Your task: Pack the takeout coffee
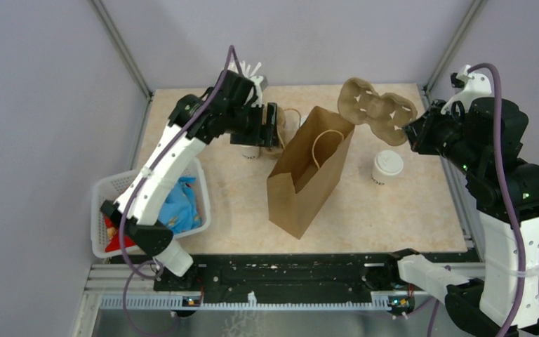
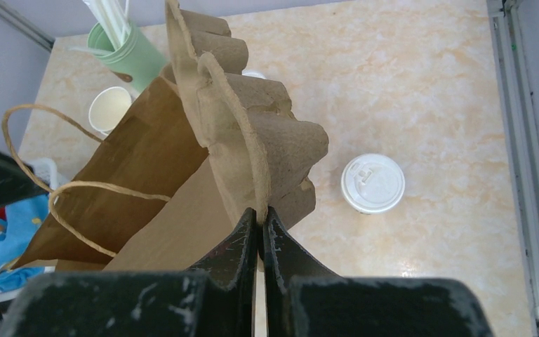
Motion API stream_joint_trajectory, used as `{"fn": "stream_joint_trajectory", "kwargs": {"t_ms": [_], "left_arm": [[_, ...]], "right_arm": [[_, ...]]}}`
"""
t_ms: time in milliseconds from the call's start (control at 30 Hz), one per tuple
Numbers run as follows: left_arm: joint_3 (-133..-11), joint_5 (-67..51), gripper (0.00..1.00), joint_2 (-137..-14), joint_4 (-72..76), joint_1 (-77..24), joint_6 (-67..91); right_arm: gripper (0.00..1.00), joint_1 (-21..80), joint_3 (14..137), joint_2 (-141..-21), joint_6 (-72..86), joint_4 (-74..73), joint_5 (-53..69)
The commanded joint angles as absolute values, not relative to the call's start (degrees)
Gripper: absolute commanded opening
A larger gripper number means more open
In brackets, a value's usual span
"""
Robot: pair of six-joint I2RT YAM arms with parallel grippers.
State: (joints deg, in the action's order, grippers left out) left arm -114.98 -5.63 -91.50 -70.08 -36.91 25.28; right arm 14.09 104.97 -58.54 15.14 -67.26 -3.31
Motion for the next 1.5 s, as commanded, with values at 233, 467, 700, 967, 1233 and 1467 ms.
{"fn": "stream_joint_trajectory", "kwargs": {"t_ms": [233, 467, 700, 967, 1233, 1467], "left_arm": [[-111.81, -17.42, 0.93, -87.2, -59.43, -36.94, 26.22], [-117.93, -10.69, 0.66, -93.56, -59.8, -35.89, 25.4], [-117.87, -14.63, 0.06, -93.02, -50.7, -35.15, 21.0], [-117.07, -26.59, 0.0, -90.61, -43.91, -35.59, 14.85], [-104.16, -30.72, 0.0, -84.71, -38.31, -35.71, 15.04], [-95.1, -33.82, 0.0, -80.19, -34.6, -36.18, 16.07]], "right_arm": [[0.0, 13.86, 109.94, -61.28, 5.19, -63.14, 1.98], [0.0, 13.88, 112.92, -61.58, 6.12, -66.53, 4.44], [0.0, 13.89, 110.78, -58.32, 2.52, -67.95, 5.86], [0.0, 15.48, 103.72, -53.15, -1.23, -69.19, 12.79], [0.0, 17.5, 91.58, -43.9, -5.41, -72.94, 17.85], [0.0, 20.35, 87.33, -43.46, -8.26, -74.52, 14.06]]}}
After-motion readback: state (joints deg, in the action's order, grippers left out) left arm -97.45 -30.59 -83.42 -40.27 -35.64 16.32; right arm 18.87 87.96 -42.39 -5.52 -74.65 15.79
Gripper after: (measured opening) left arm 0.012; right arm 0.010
